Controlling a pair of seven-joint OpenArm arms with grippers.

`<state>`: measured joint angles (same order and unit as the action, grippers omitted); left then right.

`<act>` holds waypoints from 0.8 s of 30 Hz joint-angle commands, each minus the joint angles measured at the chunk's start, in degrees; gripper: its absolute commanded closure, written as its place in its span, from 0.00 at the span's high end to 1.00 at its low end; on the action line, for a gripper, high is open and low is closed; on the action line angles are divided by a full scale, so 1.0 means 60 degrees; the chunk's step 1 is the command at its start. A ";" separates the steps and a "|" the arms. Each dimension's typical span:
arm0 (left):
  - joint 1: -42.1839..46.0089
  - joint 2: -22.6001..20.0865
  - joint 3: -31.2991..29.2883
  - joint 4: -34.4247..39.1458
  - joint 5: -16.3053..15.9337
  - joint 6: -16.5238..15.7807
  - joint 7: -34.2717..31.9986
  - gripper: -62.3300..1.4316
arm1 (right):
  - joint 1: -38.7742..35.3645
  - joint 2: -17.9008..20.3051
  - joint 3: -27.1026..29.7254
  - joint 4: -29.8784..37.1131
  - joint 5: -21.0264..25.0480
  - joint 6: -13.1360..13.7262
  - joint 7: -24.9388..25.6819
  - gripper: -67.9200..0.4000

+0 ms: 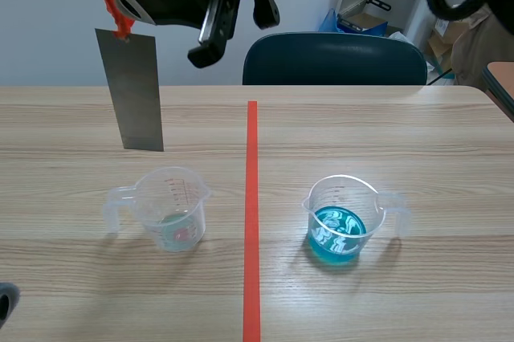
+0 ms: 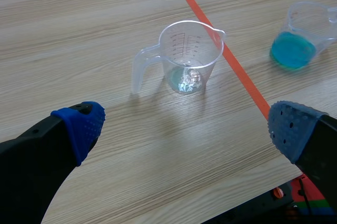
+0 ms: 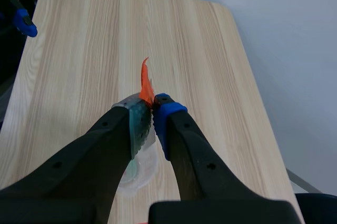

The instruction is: Do the redox reaction experiment

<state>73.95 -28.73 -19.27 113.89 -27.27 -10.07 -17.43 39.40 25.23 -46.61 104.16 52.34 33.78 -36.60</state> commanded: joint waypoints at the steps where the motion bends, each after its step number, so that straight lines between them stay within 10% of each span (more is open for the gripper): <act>1: 0.0025 0.0022 -0.0007 0.0164 -0.0029 -0.0022 -0.0127 1.00 | 0.0492 -0.0120 -0.0007 -0.0025 0.0386 -0.0200 -0.0044 0.02; 24: 0.0025 0.0022 -0.0007 0.0164 -0.0029 -0.0022 -0.0127 1.00 | 0.0867 -0.0499 -0.0007 -0.0011 0.0896 -0.0495 -0.1202 0.02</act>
<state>73.95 -28.75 -19.27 113.89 -27.27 -10.07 -17.43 43.79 22.24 -46.61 104.14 57.47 30.87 -44.71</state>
